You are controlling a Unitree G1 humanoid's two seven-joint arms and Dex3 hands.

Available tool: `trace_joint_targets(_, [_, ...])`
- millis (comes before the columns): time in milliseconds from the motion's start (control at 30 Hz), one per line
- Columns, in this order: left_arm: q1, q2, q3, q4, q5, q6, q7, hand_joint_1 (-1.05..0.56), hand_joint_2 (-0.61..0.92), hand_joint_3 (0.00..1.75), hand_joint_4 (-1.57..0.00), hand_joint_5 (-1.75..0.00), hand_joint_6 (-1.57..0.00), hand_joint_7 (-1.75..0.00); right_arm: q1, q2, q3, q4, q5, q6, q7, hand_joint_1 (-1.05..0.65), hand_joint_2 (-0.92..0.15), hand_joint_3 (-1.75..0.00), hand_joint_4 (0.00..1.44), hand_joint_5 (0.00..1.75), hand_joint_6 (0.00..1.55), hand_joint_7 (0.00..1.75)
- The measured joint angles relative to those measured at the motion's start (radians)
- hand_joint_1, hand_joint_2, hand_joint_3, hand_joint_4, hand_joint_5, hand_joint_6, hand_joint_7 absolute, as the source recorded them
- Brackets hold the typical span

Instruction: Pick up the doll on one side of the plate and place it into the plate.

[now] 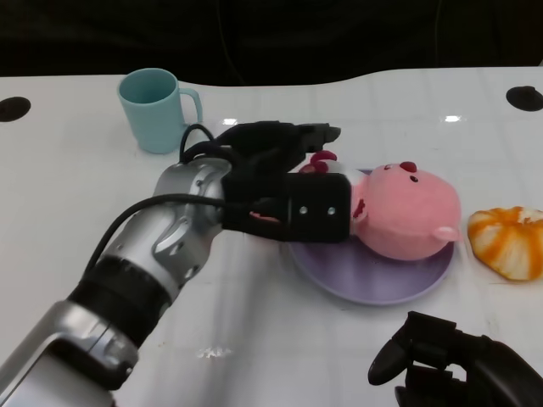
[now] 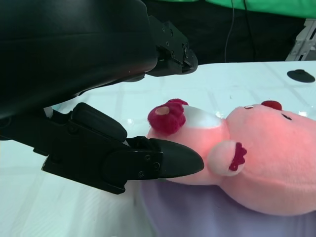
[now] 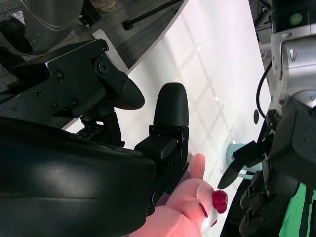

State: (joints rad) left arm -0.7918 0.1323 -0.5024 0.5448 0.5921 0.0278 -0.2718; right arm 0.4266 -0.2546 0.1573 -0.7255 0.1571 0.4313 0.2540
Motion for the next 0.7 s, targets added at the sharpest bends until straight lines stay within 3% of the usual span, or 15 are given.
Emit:
trace_joint_targets(300, [0.182,0.059,0.118,-0.214,-0.141,-0.073,-0.002,-0.7,0.92,0.36,0.0,-0.49,-0.21,-0.04,0.003,-0.001,-0.004,0.003,0.0,-0.005,0.011,-0.06,-0.64,-1.1,0.66,1.75,0.51,1.39])
trace_joint_targets(333, [0.2,0.059,0.132,-0.231,-0.164,-0.083,-0.002,-0.63,0.92,0.31,-0.01,-0.6,-0.26,-0.05,0.002,-0.002,-0.004,0.004,0.001,-0.006,0.013,-0.06,-0.63,-1.1,0.65,1.75,0.52,1.39])
trace_joint_targets(433, [0.261,0.056,0.19,-0.285,-0.246,-0.123,-0.001,-0.5,0.92,0.24,-0.05,-0.74,-0.35,-0.08,0.003,-0.002,-0.007,0.004,0.004,-0.007,0.015,-0.06,-0.63,-1.1,0.65,1.75,0.52,1.39])
trace_joint_targets(700, [0.43,0.017,0.305,-0.404,-0.461,-0.16,-0.003,-0.27,0.92,0.16,-0.24,-0.93,-0.54,-0.16,0.002,-0.003,-0.017,0.006,0.009,-0.006,0.02,-0.05,-0.63,-1.1,0.65,1.75,0.52,1.39])
